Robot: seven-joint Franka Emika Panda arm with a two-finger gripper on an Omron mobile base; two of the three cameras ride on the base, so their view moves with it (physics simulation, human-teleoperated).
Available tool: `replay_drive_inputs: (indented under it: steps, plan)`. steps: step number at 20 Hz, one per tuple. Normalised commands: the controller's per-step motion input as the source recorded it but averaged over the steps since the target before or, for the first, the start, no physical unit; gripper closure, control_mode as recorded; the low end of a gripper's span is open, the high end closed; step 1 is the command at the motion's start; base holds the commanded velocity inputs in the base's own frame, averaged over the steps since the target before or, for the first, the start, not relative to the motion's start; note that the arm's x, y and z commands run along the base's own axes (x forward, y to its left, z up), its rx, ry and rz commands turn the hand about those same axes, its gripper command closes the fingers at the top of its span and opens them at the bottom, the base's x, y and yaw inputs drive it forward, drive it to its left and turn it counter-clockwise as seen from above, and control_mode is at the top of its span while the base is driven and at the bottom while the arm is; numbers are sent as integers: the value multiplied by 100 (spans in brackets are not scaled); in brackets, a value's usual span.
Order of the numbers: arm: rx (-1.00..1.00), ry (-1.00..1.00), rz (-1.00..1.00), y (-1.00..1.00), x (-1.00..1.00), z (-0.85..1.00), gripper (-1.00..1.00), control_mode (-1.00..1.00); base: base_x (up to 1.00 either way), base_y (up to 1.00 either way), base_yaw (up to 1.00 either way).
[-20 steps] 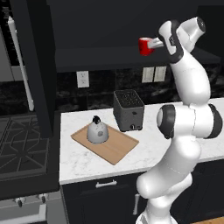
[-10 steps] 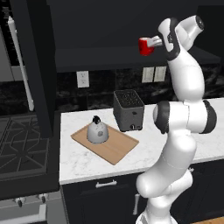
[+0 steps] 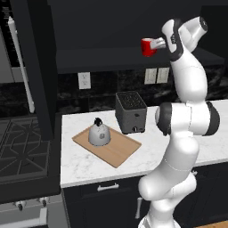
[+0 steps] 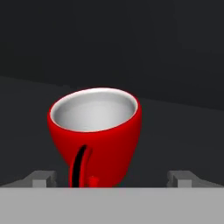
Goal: Pick the kettle from the counter and place it on the tray. Then pick the mug from the cabinet and place it on the tray. Then close the cabinet doors.
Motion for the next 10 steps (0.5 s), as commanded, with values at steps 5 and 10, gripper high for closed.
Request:
replay_drive_inputs:
  steps: [5,10]
  plan:
    - [0,0,0,1,9,-6,100,-100,0,0,0]
    - [0,0,0,1,18,-1,100,-100,0,0,0]
